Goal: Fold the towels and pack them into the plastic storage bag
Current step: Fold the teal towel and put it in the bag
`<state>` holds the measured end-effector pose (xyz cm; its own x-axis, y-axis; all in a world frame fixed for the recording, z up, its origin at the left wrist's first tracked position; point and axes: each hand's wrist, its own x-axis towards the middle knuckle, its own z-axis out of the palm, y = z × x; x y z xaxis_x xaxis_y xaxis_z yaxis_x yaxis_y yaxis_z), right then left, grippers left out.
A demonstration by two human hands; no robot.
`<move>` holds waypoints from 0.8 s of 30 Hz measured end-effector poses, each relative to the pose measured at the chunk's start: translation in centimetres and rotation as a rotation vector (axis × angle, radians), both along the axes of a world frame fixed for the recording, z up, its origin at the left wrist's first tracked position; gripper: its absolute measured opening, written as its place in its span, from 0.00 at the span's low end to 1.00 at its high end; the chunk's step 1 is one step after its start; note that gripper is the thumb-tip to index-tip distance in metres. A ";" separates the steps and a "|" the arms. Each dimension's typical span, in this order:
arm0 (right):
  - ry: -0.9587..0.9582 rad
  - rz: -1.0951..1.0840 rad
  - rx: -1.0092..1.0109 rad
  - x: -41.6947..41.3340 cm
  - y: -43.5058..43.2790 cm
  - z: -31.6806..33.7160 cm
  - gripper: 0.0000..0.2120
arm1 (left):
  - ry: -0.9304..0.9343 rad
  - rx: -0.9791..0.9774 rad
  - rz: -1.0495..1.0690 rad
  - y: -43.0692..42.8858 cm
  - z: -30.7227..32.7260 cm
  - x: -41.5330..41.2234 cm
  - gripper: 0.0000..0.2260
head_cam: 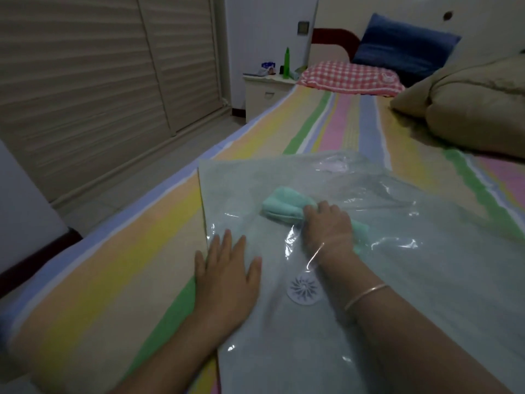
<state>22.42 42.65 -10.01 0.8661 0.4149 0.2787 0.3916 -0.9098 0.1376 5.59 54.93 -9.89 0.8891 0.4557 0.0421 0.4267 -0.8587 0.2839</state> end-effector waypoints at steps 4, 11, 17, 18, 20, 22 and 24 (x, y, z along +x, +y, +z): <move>0.156 -0.102 -0.018 -0.1 -1.0 1.9 0.14 | 0.108 -0.080 -0.018 1.6 0.9 6.3 0.28; 0.365 -0.266 -0.168 -2.9 -5.3 6.0 0.14 | 0.194 0.067 -0.131 -2.5 3.7 12.4 0.24; 0.149 -0.275 0.015 -3.4 -5.4 2.4 0.13 | -0.050 0.097 0.017 -5.8 3.4 14.2 0.28; 0.073 -0.269 0.025 -3.0 -5.3 1.9 0.12 | -0.127 0.116 0.026 -5.7 2.2 14.1 0.28; -0.079 -0.217 0.031 -2.0 -5.3 1.5 0.10 | -0.227 0.128 0.021 -5.4 -0.4 13.6 0.29; -0.119 -0.124 -0.006 -0.6 -5.4 0.7 0.09 | -0.255 0.134 0.027 -5.3 -2.4 13.4 0.30; -0.205 -0.055 0.006 1.2 -5.1 0.4 0.11 | -0.271 0.109 0.038 -5.1 -2.9 14.0 0.31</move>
